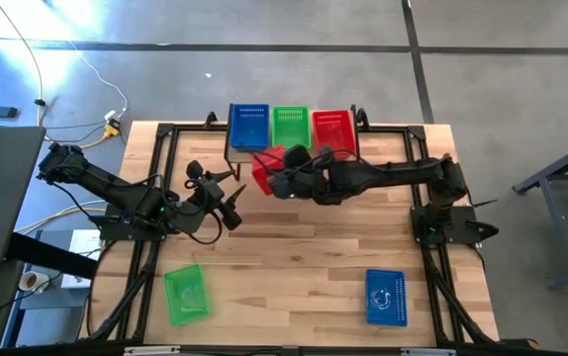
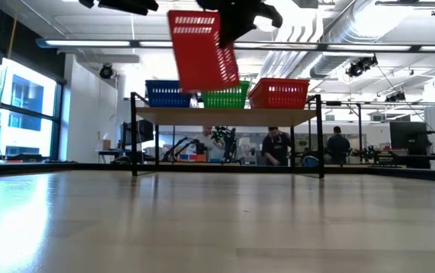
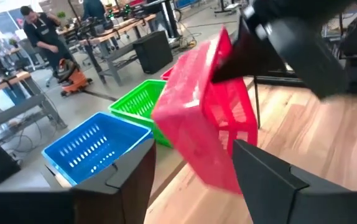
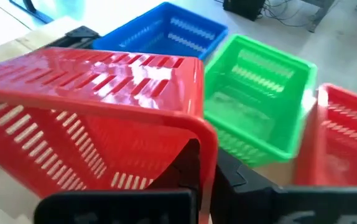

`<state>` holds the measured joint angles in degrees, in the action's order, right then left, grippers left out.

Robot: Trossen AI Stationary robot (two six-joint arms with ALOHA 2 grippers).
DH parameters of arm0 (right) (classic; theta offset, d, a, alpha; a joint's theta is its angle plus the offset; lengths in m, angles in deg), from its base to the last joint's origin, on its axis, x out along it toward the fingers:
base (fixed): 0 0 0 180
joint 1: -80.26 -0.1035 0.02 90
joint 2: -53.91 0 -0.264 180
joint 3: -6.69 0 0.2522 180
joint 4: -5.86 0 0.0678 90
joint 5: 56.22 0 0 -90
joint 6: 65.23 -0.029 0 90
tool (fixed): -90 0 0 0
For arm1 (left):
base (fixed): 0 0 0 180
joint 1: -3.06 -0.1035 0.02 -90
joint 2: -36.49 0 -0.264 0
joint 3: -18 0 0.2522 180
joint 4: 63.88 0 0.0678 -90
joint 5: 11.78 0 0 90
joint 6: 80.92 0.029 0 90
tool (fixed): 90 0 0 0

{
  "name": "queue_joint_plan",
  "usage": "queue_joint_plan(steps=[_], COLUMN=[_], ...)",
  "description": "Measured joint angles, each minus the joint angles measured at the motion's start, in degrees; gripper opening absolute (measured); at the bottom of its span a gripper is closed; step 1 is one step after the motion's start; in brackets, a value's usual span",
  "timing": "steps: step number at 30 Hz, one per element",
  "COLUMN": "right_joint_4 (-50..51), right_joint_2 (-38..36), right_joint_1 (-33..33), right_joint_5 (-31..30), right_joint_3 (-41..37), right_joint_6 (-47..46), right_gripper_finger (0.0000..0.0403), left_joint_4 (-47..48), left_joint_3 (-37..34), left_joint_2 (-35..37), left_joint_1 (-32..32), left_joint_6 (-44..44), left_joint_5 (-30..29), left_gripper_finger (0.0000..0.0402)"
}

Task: Stack baskets on shelf by color
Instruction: Stack the red bin on top of the red bin on the shelf

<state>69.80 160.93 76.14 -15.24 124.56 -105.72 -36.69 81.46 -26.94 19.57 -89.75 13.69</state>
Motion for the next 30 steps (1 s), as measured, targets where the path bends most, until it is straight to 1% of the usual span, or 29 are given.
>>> queue_joint_plan(steps=[4,9,17,20,23,25,30], right_joint_4=[3.12,3.78,3.82,4.04,4.01,4.15,4.63], right_joint_2=[-2.92,-8.16,-16.43,-18.73,-20.44,-21.17,-22.0], right_joint_1=[1.47,4.88,13.73,17.96,23.04,27.26,38.7], right_joint_5=[1.87,8.09,18.16,22.98,29.49,35.06,51.63], right_joint_3=[0.0,0.0,0.0,0.0,0.0,0.0,0.0], right_joint_6=[0.5,3.72,7.48,7.96,8.46,8.36,6.28], right_gripper_finger=[0.0,0.0,0.0,0.0,0.0,0.0,0.0], left_joint_4=[0.0,0.45,3.81,5.3,6.18,6.62,6.54], left_joint_3=[0.0,0.0,0.0,0.0,0.0,0.0,-0.04], left_joint_2=[0.02,0.02,0.02,0.02,0.02,-0.02,-0.31], left_joint_1=[0.0,0.0,0.0,0.0,0.0,0.0,0.0], left_joint_6=[0.06,0.1,0.09,-0.26,-1.44,-1.5,-1.56], left_joint_5=[2.03,2.99,3.02,4.91,7.77,9.12,9.51], left_gripper_finger=[0.0203,0.0201,0.02,0.02,0.02,0.02,0.02])
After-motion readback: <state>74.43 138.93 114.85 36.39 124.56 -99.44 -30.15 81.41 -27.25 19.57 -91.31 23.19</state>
